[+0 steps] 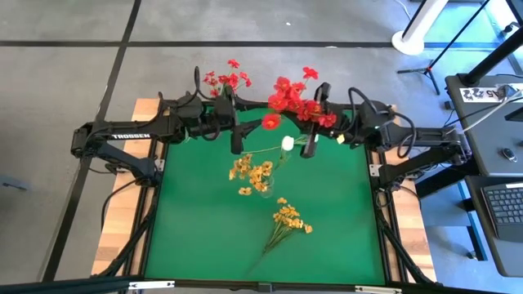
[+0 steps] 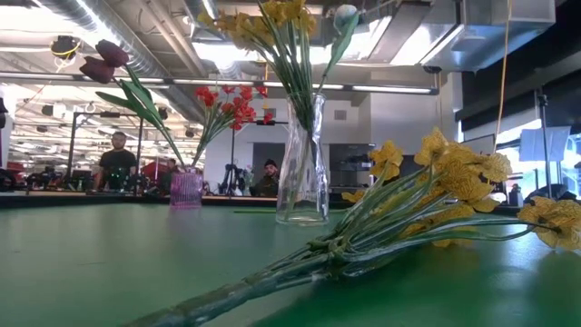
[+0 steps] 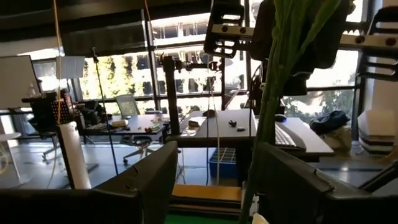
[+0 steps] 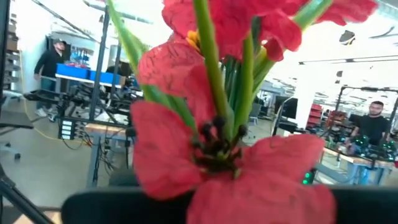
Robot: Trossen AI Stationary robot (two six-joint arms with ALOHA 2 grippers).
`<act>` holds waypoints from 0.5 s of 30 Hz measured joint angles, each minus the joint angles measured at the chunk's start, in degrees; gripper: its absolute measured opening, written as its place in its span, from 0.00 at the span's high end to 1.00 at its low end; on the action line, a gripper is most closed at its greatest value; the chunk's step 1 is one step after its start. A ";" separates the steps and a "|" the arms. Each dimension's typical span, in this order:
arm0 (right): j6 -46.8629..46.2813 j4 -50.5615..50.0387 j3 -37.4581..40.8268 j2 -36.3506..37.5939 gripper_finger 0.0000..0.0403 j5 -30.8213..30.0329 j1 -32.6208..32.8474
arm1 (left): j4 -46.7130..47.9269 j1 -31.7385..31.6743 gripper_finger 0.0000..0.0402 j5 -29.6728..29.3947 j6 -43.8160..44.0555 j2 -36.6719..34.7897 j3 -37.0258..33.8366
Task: Sort flowers into vase by color
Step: Put the red flower into the violet vase
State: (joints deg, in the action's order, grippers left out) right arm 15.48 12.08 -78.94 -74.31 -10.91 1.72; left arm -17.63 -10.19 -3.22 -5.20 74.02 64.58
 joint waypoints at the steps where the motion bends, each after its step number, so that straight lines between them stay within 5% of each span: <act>1: -0.16 0.50 0.00 -0.45 0.99 0.07 -0.05 | 0.23 0.10 0.46 0.00 -0.97 0.00 0.00; 15: -3.21 1.00 0.00 -2.99 0.99 3.03 -1.53 | 3.01 0.23 0.47 6.21 -1.01 0.02 0.00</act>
State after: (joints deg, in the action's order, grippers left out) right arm 12.27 13.08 -78.94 -77.30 -7.88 0.19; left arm -14.62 -9.96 2.99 -6.21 74.04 64.58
